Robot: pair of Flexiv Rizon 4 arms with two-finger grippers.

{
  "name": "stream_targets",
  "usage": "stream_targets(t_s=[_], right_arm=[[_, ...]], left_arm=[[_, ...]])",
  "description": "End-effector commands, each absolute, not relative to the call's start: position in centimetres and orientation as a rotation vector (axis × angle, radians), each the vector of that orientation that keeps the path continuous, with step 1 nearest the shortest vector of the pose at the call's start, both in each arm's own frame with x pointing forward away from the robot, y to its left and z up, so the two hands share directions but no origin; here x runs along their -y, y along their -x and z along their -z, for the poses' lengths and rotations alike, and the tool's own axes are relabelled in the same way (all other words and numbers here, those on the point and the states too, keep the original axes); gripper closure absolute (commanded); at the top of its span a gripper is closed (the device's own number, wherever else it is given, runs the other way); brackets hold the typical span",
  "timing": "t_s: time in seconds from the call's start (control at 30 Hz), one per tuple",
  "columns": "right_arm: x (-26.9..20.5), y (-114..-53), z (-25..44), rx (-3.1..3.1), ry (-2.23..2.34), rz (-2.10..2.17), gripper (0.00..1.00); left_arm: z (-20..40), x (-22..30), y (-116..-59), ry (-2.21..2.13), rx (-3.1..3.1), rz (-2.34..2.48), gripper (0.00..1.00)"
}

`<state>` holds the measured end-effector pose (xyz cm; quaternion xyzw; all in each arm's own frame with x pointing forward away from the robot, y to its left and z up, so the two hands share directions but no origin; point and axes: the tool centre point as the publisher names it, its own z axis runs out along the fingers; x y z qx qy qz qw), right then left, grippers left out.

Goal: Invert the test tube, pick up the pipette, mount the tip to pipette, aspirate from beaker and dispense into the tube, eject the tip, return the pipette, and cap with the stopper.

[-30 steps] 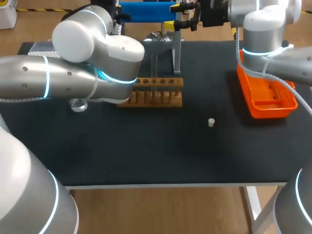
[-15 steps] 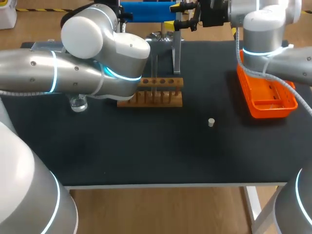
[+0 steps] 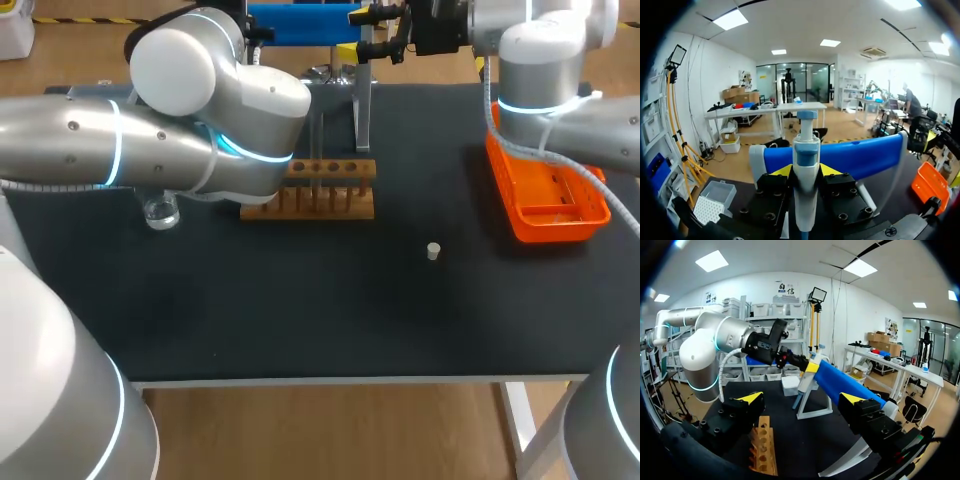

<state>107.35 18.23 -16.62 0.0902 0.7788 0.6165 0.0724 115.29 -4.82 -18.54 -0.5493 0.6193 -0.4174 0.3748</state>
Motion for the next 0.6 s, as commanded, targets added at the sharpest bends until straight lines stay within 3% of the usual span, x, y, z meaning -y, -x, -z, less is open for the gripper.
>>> stream_targets(t_s=[0.03, 0.6], right_arm=[[-18.2, -107.3, 16.5, -2.342, -0.273, -1.848, 0.0], [-18.2, -107.3, 16.5, -2.342, -0.273, -1.848, 0.0]], left_arm=[[18.6, 4.9, -115.8, 1.415, -1.592, 1.056, 1.0], [19.7, 4.5, -116.4, 1.453, -1.614, 1.028, 1.0]])
